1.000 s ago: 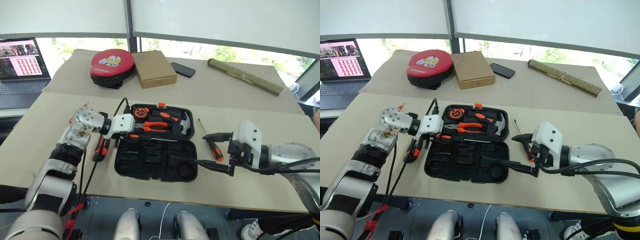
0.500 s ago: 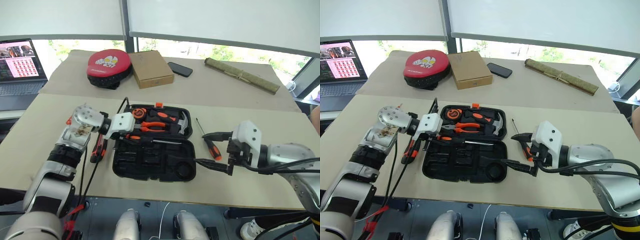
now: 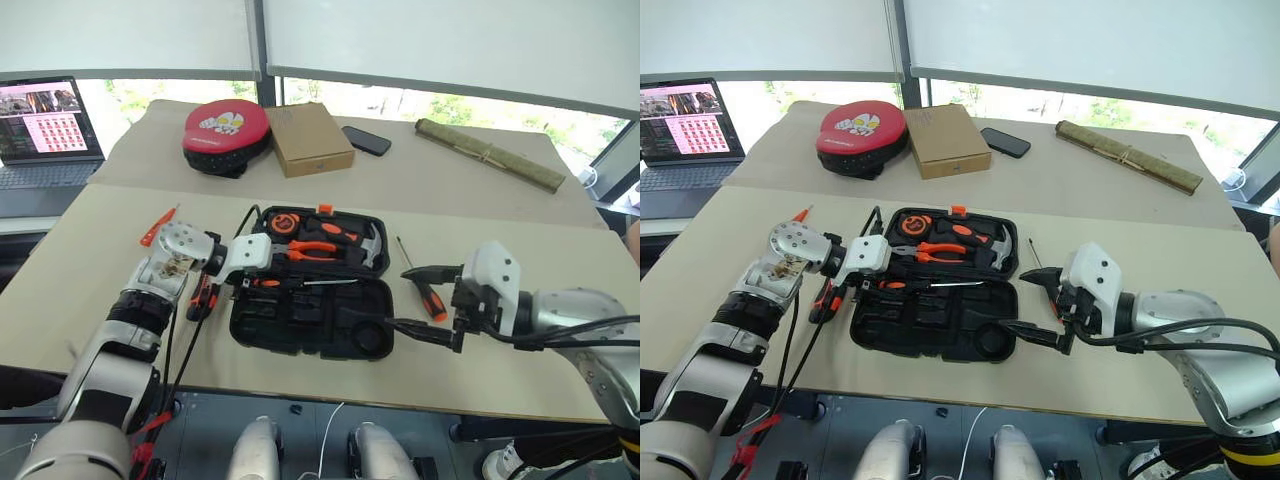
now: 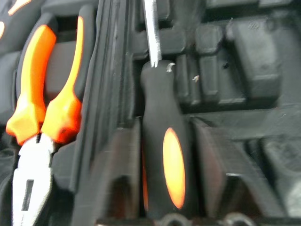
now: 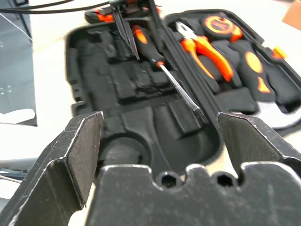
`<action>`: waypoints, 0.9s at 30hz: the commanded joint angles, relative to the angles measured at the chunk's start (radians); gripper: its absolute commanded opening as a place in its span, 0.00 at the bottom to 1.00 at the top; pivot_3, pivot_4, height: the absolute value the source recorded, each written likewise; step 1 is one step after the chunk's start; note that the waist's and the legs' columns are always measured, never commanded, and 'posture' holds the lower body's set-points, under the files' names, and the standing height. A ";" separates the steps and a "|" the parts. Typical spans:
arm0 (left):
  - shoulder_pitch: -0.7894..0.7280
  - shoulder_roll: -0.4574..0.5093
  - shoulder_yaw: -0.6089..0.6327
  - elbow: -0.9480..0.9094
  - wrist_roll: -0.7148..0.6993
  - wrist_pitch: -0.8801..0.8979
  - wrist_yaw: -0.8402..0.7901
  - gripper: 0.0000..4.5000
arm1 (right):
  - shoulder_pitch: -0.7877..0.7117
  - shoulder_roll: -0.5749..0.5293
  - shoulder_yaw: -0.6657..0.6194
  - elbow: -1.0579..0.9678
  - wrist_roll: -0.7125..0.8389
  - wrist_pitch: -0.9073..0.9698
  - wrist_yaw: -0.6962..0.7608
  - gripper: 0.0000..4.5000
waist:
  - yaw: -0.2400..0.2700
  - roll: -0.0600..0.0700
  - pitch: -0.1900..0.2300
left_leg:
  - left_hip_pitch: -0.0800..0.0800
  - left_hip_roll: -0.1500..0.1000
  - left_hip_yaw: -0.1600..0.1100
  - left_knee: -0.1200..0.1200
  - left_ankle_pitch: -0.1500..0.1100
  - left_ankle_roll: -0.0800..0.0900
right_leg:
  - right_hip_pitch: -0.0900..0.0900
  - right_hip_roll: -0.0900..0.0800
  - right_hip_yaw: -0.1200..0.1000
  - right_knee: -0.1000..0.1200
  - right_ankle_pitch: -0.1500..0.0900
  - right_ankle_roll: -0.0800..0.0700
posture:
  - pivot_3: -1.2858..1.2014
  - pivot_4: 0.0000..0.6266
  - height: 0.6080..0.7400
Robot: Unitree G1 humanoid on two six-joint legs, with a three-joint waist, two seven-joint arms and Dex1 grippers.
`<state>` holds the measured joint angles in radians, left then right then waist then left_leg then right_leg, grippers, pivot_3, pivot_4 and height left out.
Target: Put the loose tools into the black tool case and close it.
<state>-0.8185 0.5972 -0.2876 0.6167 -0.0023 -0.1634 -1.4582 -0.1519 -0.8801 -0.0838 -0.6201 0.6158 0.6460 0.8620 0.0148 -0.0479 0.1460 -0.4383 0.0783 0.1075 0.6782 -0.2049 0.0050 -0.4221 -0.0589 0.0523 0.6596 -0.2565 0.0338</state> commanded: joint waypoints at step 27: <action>-0.091 -0.082 -0.068 0.127 0.110 -0.167 0.024 0.00 | 0.001 0.021 -0.023 -0.006 0.032 0.012 -0.034 1.00 | -0.003 0.000 0.000 | 0.000 0.000 -0.001 0.000 0.000 0.000 | 0.000 0.000 0.000 0.000 0.000 0.000 | 0.52 0.24 1.00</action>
<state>-0.9307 0.5228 -0.3242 0.7523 0.0861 -0.3060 -1.4078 -0.1444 -0.8670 -0.0836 -0.6175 0.6357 0.6552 0.8344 0.0115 -0.0479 0.1460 -0.4387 0.0782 0.1069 0.6779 -0.2050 0.0050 -0.4224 -0.0587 0.0521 0.6593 -0.2566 0.0338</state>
